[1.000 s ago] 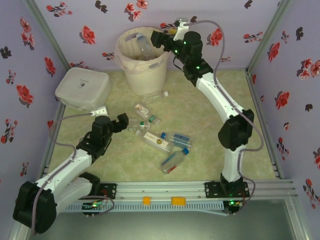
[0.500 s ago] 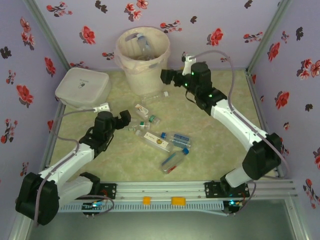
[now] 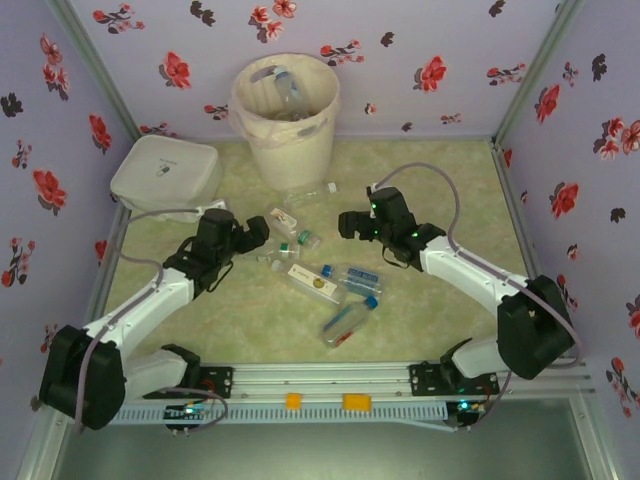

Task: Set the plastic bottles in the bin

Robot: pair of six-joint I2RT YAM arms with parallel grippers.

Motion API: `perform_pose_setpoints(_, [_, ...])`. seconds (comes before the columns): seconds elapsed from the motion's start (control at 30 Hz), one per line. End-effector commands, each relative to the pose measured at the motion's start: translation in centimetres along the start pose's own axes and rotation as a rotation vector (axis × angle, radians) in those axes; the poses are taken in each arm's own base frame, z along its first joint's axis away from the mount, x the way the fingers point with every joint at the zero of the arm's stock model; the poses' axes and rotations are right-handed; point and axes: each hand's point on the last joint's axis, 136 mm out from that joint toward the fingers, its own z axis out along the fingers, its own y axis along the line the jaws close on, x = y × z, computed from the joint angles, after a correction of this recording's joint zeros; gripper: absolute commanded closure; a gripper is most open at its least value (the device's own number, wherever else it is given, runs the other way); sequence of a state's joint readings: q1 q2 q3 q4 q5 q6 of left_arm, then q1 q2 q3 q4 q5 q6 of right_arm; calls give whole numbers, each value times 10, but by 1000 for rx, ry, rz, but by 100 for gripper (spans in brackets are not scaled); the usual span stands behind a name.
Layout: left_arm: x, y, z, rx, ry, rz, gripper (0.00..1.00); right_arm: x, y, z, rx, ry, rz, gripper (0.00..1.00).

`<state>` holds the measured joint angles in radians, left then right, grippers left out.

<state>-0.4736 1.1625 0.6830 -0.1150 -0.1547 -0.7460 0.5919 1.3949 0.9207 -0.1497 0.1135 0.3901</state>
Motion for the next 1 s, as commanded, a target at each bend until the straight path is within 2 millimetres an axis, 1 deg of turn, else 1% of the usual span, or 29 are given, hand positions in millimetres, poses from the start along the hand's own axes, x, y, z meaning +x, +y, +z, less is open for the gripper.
perform_pose_setpoints(0.0, [16, -4, -1, -43, 85, -167, 0, -15, -4, -9, 34, -64, 12, 0])
perform_pose_setpoints(0.07, [23, -7, 2, -57, 85, -278, 0, -18, -4, -10, 38, -75, 5, 0])
perform_pose_setpoints(0.13, [29, -3, 5, -103, 93, -413, 0, -21, -3, -10, 38, -83, -3, 0])
perform_pose_setpoints(0.23, [33, 2, 9, -187, 100, -516, 0, -23, -3, -11, 41, -89, -10, 0])
perform_pose_setpoints(0.33, [34, 10, 9, -308, 108, -569, 0, -20, -6, -13, 48, -88, -18, 0])
perform_pose_setpoints(0.47, [31, 10, 17, -378, 100, -627, 0, -15, -14, -17, 73, -96, -24, 0])
perform_pose_setpoints(0.63, [44, 20, 29, -462, 95, -762, 0, -8, -24, -24, 104, -109, -33, 0])
perform_pose_setpoints(0.8, [50, 25, 38, -541, 99, -786, 0, -4, -33, -30, 127, -134, -43, 1])
perform_pose_setpoints(0.97, [56, 26, 53, -595, 114, -780, 0, -1, -38, -32, 150, -143, -69, 0])
